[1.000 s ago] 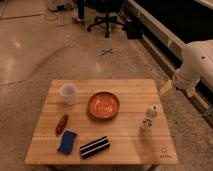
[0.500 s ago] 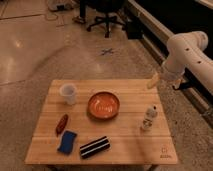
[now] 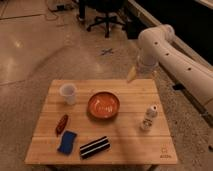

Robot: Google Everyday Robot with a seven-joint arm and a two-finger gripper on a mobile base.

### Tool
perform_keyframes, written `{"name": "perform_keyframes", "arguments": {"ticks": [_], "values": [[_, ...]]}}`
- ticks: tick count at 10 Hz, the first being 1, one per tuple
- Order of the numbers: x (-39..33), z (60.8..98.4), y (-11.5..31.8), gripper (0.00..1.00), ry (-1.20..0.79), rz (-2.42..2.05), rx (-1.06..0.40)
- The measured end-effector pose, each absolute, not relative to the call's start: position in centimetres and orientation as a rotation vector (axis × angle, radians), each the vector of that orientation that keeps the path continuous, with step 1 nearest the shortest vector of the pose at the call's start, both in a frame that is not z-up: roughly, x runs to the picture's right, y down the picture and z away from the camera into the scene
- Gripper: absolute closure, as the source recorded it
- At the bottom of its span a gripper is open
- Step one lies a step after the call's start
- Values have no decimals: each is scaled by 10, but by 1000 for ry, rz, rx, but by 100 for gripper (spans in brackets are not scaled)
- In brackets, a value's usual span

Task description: Place the ceramic cup in the ceramic bowl

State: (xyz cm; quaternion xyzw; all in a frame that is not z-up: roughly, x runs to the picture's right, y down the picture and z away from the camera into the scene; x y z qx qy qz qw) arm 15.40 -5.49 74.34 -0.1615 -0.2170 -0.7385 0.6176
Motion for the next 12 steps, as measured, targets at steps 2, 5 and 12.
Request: {"name": "perform_keyframes", "arguments": {"ticks": [2, 5, 12], "values": [[114, 751, -59, 20, -519, -1756, -348], [43, 753, -52, 20, -572, -1857, -296], [-28, 738, -29, 20, -683, -1952, -212]]}}
